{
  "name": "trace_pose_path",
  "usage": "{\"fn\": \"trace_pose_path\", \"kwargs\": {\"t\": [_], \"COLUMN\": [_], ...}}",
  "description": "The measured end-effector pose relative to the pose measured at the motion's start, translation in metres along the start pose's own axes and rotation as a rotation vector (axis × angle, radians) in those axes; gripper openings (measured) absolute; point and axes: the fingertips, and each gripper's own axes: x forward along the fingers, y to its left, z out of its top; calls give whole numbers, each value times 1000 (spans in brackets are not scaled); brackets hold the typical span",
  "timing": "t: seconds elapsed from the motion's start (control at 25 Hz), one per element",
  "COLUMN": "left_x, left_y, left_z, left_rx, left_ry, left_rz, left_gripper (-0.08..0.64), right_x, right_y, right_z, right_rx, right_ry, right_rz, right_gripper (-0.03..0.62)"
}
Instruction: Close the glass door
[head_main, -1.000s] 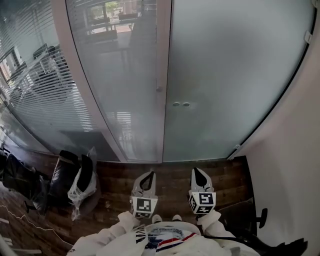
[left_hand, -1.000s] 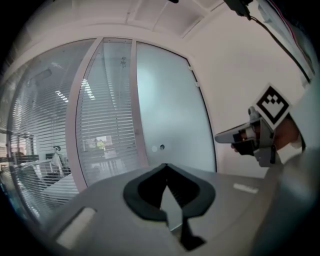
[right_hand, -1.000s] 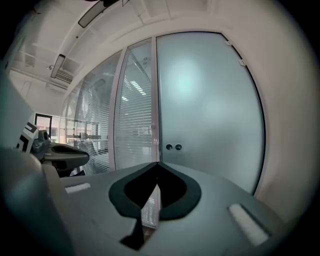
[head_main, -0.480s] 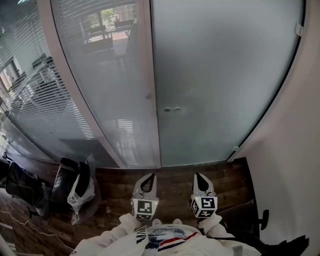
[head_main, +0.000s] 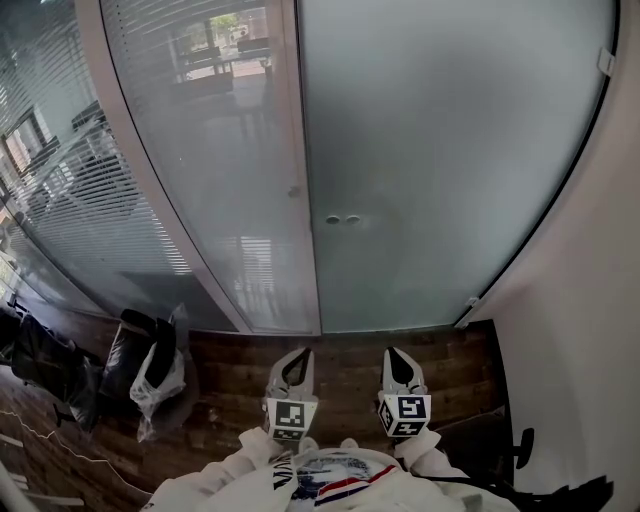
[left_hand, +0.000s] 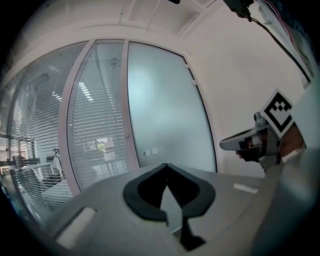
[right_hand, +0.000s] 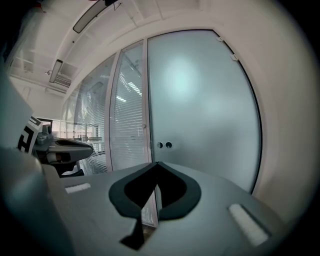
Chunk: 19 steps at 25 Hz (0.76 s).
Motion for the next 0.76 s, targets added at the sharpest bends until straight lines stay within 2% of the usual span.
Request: {"fn": "trace_pose_path", "kwargs": {"t": [0.44,0.6,0.76], "left_x": [11,4,10], "left_y": [13,30,23], "left_z": [6,-7,-4], "left_rx": [-1,-40,-82], "left_ry": [-17,23,37], "left_rz": [27,79,116], "left_gripper": [3,3,3], "right_x": [15,21,16], "right_y": [1,16,9], "right_z": [-3,-9,-10], "right_rx": [6,0,-32], "right_ry": [0,42,82], "right_rz": [10,51,92], "right_gripper": [6,6,6]}}
